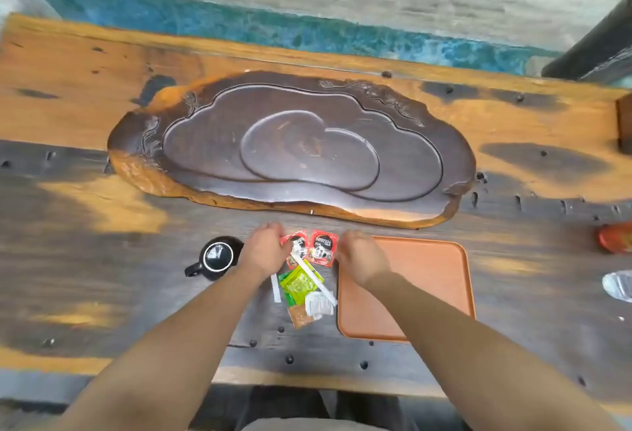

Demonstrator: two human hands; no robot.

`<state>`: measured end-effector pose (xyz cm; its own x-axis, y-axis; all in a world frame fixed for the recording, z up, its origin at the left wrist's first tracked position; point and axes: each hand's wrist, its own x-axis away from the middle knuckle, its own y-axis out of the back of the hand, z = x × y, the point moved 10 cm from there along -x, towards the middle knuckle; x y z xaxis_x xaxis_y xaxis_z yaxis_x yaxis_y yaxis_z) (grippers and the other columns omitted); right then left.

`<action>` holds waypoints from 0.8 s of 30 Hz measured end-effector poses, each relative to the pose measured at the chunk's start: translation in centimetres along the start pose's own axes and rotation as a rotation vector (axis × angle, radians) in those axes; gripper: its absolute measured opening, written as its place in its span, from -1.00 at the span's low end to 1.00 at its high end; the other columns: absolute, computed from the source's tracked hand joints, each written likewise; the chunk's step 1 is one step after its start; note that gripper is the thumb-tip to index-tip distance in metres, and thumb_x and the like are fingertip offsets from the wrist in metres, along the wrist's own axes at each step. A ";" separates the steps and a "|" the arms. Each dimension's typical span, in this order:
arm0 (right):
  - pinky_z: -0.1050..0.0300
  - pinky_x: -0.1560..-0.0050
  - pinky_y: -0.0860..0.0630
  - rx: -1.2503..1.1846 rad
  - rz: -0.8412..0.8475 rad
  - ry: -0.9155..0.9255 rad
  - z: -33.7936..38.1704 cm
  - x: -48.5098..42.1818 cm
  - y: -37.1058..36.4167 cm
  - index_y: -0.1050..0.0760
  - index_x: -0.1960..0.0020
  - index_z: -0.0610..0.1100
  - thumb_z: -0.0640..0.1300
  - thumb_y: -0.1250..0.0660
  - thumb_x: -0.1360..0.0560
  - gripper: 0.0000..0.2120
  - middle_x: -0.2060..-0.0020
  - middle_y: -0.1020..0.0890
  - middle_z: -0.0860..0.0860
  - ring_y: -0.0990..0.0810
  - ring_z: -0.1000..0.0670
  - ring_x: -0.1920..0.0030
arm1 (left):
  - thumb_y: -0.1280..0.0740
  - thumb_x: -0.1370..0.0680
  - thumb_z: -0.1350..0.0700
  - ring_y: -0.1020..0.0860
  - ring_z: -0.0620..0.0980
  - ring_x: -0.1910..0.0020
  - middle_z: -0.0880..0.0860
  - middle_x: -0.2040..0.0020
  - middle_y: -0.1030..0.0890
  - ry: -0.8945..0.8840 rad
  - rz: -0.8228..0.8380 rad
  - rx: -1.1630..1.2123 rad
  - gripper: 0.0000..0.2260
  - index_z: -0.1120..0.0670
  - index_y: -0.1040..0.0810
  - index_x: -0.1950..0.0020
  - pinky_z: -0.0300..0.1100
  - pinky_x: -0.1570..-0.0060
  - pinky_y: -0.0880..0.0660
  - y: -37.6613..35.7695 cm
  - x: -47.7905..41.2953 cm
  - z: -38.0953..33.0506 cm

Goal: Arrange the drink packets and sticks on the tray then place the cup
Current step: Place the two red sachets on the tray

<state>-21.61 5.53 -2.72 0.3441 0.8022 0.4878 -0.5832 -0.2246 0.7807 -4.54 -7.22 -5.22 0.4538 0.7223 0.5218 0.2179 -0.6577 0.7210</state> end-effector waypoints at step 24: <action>0.00 0.00 -0.20 -0.056 -0.114 0.070 3.1 -4.5 -2.1 -0.46 -0.05 -0.08 -0.12 -0.35 -0.53 -0.87 0.03 -0.59 -0.01 -0.48 -0.12 -0.08 | -0.43 -0.43 0.26 -0.54 0.08 0.15 -0.02 0.19 -0.56 -0.057 -0.038 0.212 -0.72 -0.03 -0.38 0.10 -0.10 0.17 -0.36 -0.2 -2.8 -1.3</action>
<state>-19.63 0.68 -5.36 0.3595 0.8579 0.3671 -0.5838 -0.1002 0.8057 -6.98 -8.77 -6.24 0.4885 0.7382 0.4653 0.4095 -0.6648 0.6248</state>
